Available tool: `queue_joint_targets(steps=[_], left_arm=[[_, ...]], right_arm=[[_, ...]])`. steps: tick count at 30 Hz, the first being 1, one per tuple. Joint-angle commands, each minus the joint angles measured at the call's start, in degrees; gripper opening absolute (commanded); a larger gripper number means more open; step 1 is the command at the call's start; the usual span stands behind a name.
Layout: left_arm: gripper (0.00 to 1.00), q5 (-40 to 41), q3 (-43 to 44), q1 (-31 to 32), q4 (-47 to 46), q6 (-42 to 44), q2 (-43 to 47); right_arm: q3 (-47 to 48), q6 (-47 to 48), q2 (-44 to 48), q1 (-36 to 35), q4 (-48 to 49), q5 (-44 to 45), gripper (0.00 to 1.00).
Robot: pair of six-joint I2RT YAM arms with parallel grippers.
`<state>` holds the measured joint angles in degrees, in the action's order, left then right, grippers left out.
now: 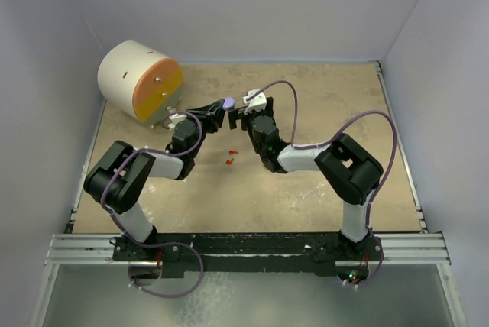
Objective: Insert the wireless bluetooth earbuds into the charging case
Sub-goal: Close the charging case, then place the charging case at the center of the board.
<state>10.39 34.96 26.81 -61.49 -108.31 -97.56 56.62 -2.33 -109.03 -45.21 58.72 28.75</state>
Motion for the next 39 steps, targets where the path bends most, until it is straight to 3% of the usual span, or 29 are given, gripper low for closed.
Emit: queue_joint_targets(steps=[1, 9, 19, 32, 39], left_arm=[[0.00, 0.01, -1.22, 0.44, -3.09, -0.53, 1.81], [0.00, -1.86, -2.17, -0.52, -4.14, 1.83, 0.44], [0.00, -8.78, -6.21, -2.56, 2.20, 18.13, 0.63], [0.00, -1.86, -2.62, -3.01, 22.38, 36.59, 6.40], [0.00, -1.25, -1.38, -3.90, 24.10, 38.36, 3.38]], right_arm=[[-1.25, 0.92, 4.07, 0.98, 4.34, 4.67, 1.00], [-4.22, -4.51, 8.64, 1.03, -1.14, 6.30, 1.00], [-5.60, -10.89, 16.02, 2.90, -9.29, -1.10, 1.00], [-6.75, -12.50, 19.54, 3.27, -12.48, -3.96, 1.00], [-7.15, -12.69, 20.76, 3.73, -12.70, -4.55, 1.00]])
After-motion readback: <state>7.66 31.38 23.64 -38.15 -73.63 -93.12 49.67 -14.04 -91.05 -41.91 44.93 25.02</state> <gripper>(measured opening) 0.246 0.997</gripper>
